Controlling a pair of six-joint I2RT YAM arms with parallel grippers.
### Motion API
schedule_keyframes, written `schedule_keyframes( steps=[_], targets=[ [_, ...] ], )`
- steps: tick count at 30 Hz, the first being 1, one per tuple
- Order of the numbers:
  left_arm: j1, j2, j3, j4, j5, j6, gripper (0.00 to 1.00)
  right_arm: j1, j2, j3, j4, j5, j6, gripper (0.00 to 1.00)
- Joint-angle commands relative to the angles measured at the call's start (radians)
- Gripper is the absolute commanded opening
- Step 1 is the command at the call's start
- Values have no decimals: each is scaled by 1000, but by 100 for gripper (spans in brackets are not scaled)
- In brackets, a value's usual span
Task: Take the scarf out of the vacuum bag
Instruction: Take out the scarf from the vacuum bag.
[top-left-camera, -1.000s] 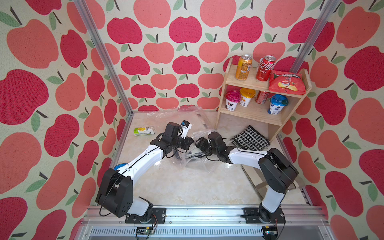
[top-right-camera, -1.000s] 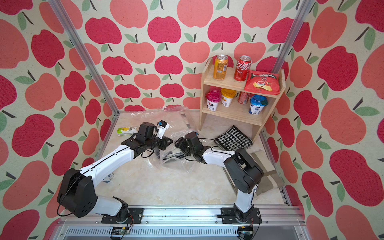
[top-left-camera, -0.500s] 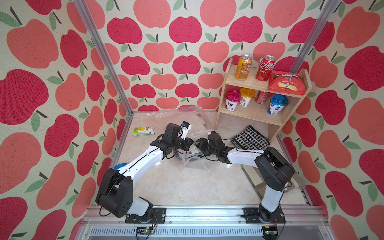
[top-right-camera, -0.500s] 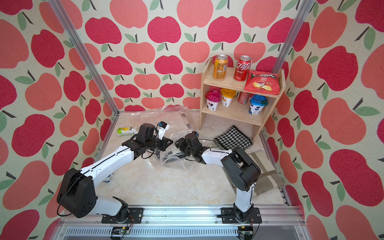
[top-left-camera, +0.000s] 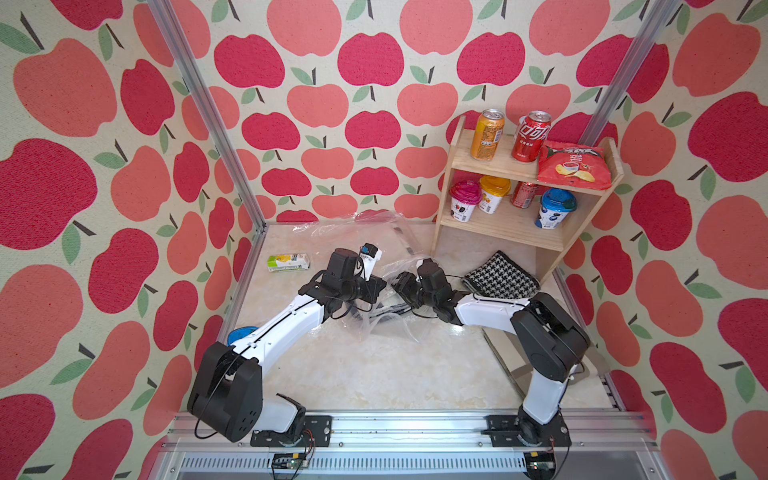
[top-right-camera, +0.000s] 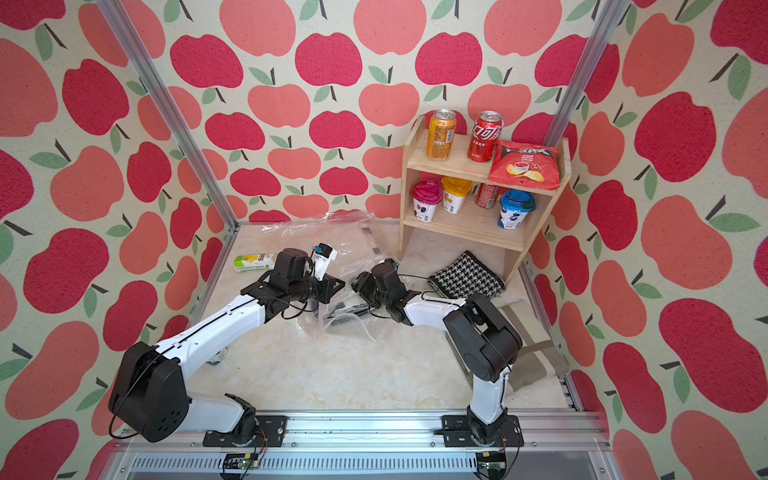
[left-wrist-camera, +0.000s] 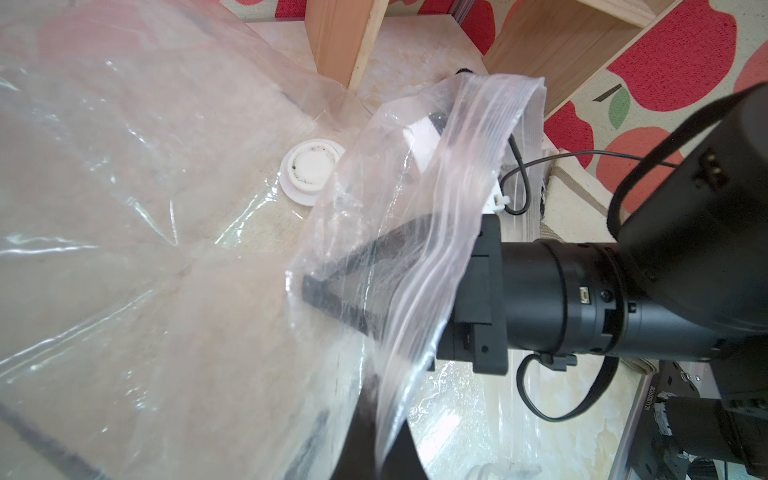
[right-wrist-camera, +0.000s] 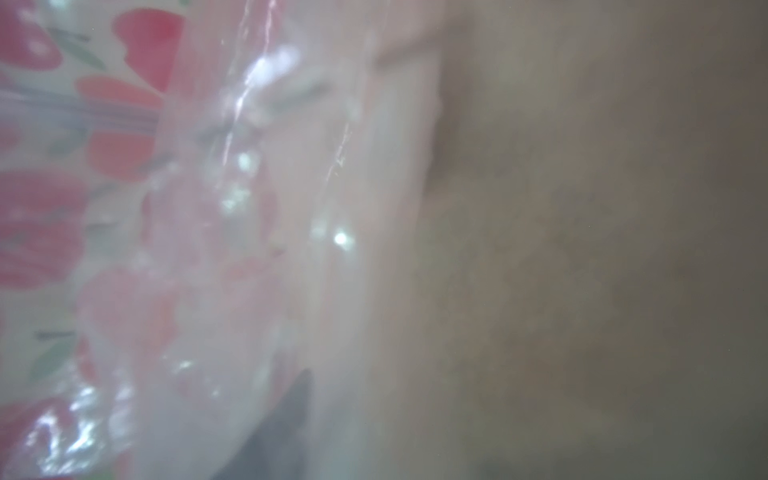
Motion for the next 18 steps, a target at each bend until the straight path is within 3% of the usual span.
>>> schedule_keyframes(
  steps=[1,5,10,13,18],
  targets=[
    [-4,-15,-5,-15,-10,5,0,-16,26,48,-3,-2,3,60],
    [-4,-3,11,-18,-2,4,0,-16,61,93,-10,-17,5,56],
    [-1,32,65,-54,0,-4,0,-15,76,113,-12,-29,-5,10],
    [2,65,121,-93,2,-8,0,-11,51,108,-38,-17,-32,1],
    [10,130,231,-144,-13,-33,0,-8,-5,83,-53,-9,-62,0]
  ],
)
